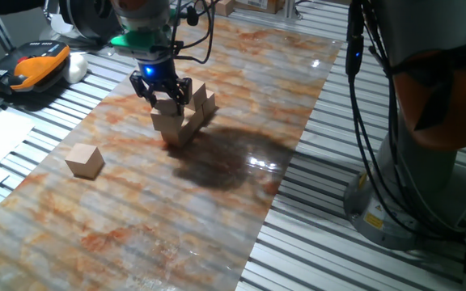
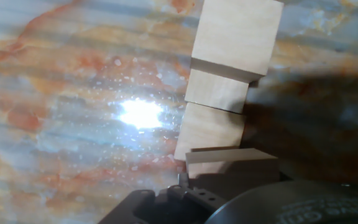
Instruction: Stack the blocks into a pyramid shape
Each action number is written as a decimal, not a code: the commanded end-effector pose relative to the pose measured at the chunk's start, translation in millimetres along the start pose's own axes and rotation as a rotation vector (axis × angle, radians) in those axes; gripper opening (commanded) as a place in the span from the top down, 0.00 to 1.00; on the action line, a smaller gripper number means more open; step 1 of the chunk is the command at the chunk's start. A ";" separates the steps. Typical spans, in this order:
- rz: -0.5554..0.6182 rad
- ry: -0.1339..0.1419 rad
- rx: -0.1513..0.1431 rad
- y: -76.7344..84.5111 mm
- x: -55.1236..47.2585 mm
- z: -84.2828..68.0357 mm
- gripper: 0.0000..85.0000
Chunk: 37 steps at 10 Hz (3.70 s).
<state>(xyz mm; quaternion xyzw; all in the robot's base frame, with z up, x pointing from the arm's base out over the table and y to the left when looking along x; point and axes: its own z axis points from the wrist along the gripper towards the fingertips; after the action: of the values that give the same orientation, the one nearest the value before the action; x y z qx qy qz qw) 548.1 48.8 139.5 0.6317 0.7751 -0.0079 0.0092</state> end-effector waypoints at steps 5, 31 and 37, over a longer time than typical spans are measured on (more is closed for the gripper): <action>0.046 -0.015 0.023 -3.0 -1.2 0.7 1.00; 0.001 -0.049 0.082 -5.8 -4.8 3.8 1.00; 0.004 -0.035 0.063 -1.5 -39.8 -3.2 1.00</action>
<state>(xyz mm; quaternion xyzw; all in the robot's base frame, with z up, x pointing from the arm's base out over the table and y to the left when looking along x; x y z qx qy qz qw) 554.6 9.6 143.7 0.6337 0.7723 -0.0444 0.0029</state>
